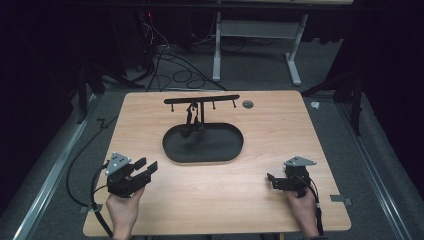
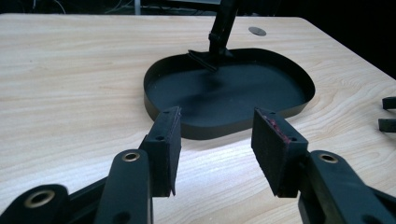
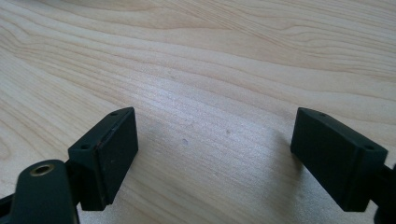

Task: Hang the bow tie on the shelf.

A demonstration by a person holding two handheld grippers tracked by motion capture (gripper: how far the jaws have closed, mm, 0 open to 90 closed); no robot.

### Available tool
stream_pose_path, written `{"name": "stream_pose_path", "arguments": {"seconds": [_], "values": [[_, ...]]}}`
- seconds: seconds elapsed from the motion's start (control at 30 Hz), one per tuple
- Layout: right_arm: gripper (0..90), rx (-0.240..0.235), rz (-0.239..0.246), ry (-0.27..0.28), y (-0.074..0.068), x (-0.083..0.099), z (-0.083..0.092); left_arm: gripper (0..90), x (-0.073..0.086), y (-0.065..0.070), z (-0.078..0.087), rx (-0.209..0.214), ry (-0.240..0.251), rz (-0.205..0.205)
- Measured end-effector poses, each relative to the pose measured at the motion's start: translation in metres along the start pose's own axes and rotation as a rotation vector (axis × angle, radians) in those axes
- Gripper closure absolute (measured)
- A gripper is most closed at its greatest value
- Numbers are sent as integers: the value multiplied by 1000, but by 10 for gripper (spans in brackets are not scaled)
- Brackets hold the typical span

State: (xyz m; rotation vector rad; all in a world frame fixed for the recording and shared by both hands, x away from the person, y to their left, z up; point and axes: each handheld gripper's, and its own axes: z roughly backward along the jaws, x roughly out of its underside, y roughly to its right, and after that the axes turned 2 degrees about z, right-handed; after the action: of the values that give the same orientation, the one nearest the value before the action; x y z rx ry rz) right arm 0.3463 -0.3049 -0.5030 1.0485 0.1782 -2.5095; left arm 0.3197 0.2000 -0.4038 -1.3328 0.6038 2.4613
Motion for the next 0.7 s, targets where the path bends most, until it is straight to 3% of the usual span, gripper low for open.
{"name": "stream_pose_path", "arguments": {"seconds": [0.7], "values": [[161, 0, 1, 0, 0, 0, 0, 522, 22, -10, -6, -37, -32, 42]]}}
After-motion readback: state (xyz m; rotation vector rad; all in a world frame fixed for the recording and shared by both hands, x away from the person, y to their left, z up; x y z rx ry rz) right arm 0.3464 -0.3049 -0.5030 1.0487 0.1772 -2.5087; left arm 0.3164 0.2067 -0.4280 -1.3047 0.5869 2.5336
